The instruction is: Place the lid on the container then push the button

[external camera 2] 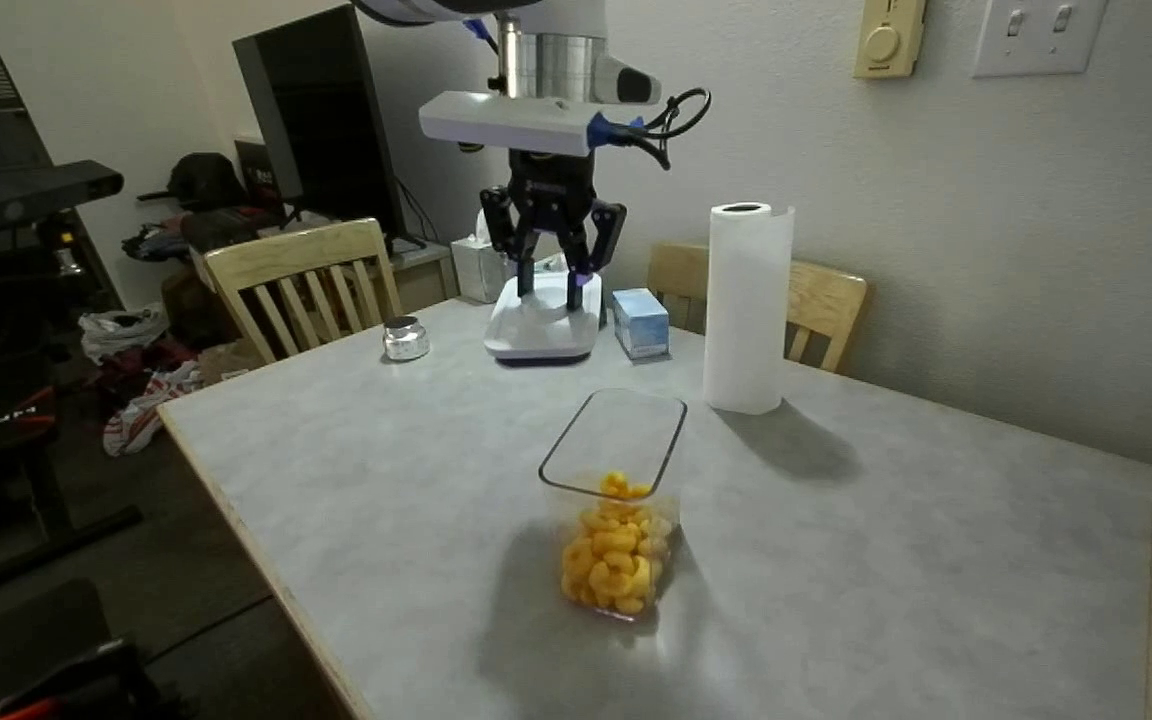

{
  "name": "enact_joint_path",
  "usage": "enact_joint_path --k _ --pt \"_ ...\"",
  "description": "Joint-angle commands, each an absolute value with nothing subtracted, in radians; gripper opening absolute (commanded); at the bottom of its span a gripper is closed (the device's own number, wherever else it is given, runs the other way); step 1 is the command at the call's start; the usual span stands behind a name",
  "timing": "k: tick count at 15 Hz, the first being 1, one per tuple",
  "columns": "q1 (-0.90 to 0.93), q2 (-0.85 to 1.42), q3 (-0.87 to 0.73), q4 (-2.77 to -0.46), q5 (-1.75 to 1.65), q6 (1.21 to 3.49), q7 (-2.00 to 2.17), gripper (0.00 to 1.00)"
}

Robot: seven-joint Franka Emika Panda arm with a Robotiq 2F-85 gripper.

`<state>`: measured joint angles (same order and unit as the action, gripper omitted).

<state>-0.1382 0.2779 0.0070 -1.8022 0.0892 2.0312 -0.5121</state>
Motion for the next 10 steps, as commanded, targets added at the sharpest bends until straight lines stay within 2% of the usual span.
enact_joint_path --k 1,10 --pt "-0.152 0.238 -0.034 -1.848 0.047 2.041 -0.5 0.29" --pt "-0.209 0.298 -0.079 -1.848 0.07 2.16 -0.573 0.29"
